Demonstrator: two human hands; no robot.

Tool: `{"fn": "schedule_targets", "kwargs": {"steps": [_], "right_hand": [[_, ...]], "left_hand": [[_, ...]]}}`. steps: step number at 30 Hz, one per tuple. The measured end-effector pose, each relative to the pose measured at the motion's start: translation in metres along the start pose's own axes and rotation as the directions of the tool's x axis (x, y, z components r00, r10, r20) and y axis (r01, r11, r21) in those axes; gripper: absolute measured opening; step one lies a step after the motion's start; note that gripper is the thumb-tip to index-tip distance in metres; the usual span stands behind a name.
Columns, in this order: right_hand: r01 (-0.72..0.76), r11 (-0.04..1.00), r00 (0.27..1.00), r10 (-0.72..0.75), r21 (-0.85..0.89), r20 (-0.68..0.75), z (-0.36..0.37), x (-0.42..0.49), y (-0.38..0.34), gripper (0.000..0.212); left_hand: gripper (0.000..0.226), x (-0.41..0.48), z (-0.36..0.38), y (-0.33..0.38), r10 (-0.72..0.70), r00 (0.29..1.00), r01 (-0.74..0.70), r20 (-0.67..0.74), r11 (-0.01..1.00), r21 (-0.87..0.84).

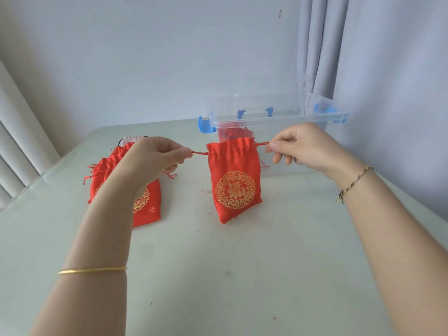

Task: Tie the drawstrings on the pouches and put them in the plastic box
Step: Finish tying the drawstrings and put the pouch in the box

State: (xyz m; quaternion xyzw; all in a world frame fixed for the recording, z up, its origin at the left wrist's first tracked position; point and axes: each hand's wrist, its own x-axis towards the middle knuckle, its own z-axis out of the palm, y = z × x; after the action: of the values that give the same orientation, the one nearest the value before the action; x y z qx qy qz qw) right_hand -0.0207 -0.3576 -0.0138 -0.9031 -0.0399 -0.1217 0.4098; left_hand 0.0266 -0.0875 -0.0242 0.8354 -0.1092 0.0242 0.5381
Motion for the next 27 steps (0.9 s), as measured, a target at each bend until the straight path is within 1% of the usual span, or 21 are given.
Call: {"fn": "schedule_targets", "kwargs": {"steps": [2, 4, 6, 7, 8, 9, 10, 11, 12, 13, 14, 15, 16, 17, 20, 22, 24, 27], "right_hand": [[-0.027, 0.999, 0.999, 0.028, 0.045, -0.022, 0.002, 0.001, 0.0, 0.019], [-0.079, 0.993, 0.995, 0.084, 0.083, -0.057, 0.005, 0.002, 0.0, 0.022], [-0.178, 0.961, 0.98, 0.192, 0.21, -0.051, 0.009, 0.004, 0.0, 0.026], [-0.246, 0.916, 0.964, 0.265, 0.317, -0.02, 0.011, 0.006, 0.0, 0.028], [-0.32, 0.843, 0.94, 0.338, 0.432, 0.037, 0.011, 0.007, 0.0, 0.029], [-0.393, 0.745, 0.91, 0.398, 0.539, 0.112, 0.011, 0.007, 0.0, 0.03], [-0.448, 0.633, 0.88, 0.438, 0.631, 0.185, 0.009, 0.008, 0.001, 0.031], [-0.477, 0.524, 0.855, 0.463, 0.706, 0.234, 0.008, 0.008, 0.003, 0.03], [-0.484, 0.431, 0.837, 0.482, 0.761, 0.259, 0.006, 0.009, 0.005, 0.029], [-0.479, 0.363, 0.823, 0.502, 0.799, 0.266, 0.005, 0.009, 0.007, 0.028], [-0.468, 0.323, 0.815, 0.517, 0.823, 0.261, 0.004, 0.008, 0.008, 0.028], [-0.456, 0.31, 0.813, 0.527, 0.834, 0.249, 0.004, 0.008, 0.009, 0.028], [-0.445, 0.322, 0.815, 0.532, 0.836, 0.229, 0.004, 0.008, 0.009, 0.028], [-0.432, 0.356, 0.823, 0.531, 0.829, 0.201, 0.003, 0.008, 0.008, 0.027], [-0.355, 0.499, 0.877, 0.471, 0.791, 0.096, -0.001, 0.008, -0.001, 0.027], [-0.272, 0.598, 0.921, 0.388, 0.754, 0.024, -0.001, 0.007, -0.012, 0.028], [-0.167, 0.694, 0.96, 0.277, 0.7, -0.045, 0.002, 0.003, -0.026, 0.03], [-0.02, 0.82, 0.987, 0.105, 0.572, -0.117, 0.011, -0.005, -0.044, 0.029]], "left_hand": [[0.015, -0.001, 0.0, -0.001, -0.002, 1.0, 0.002, 0.011, 0.999, -0.05], [0.019, 0.0, 0.001, -0.002, 0.007, 1.0, -0.008, -0.005, 0.998, -0.063], [0.026, 0.001, 0.004, -0.002, 0.015, 0.999, -0.017, -0.04, 0.999, -0.047], [0.03, 0.002, 0.005, -0.003, 0.004, 0.998, -0.007, -0.064, 0.999, -0.043], [0.034, 0.002, 0.005, -0.003, -0.027, 0.996, 0.021, -0.087, 0.998, -0.065], [0.036, 0.003, 0.005, -0.003, -0.077, 0.992, 0.063, -0.101, 0.989, -0.132], [0.037, 0.003, 0.004, -0.002, -0.146, 0.985, 0.118, -0.094, 0.96, -0.252], [0.037, 0.003, 0.002, -0.001, -0.222, 0.973, 0.178, -0.065, 0.896, -0.407], [0.038, 0.004, 0.001, 0.0, -0.285, 0.958, 0.227, -0.022, 0.803, -0.551], [0.039, 0.004, 0.0, 0.0, -0.325, 0.946, 0.256, 0.015, 0.716, -0.649], [0.041, 0.005, 0.0, 0.001, -0.345, 0.938, 0.27, 0.038, 0.656, -0.705], [0.041, 0.006, 0.001, 0.001, -0.348, 0.936, 0.269, 0.05, 0.616, -0.74], [0.041, 0.006, 0.002, 0.003, -0.337, 0.94, 0.257, 0.054, 0.593, -0.764], [0.04, 0.005, 0.003, 0.005, -0.313, 0.948, 0.234, 0.051, 0.583, -0.778], [0.04, 0.0, 0.004, 0.016, -0.156, 0.986, 0.135, 0.051, 0.594, -0.793], [0.043, -0.005, 0.008, 0.028, -0.039, 0.997, 0.079, 0.07, 0.633, -0.77], [0.04, -0.011, 0.017, 0.041, 0.048, 0.993, 0.046, 0.111, 0.701, -0.711], [0.031, -0.02, 0.03, 0.055, 0.119, 0.979, 0.016, 0.168, 0.769, -0.639]]}}
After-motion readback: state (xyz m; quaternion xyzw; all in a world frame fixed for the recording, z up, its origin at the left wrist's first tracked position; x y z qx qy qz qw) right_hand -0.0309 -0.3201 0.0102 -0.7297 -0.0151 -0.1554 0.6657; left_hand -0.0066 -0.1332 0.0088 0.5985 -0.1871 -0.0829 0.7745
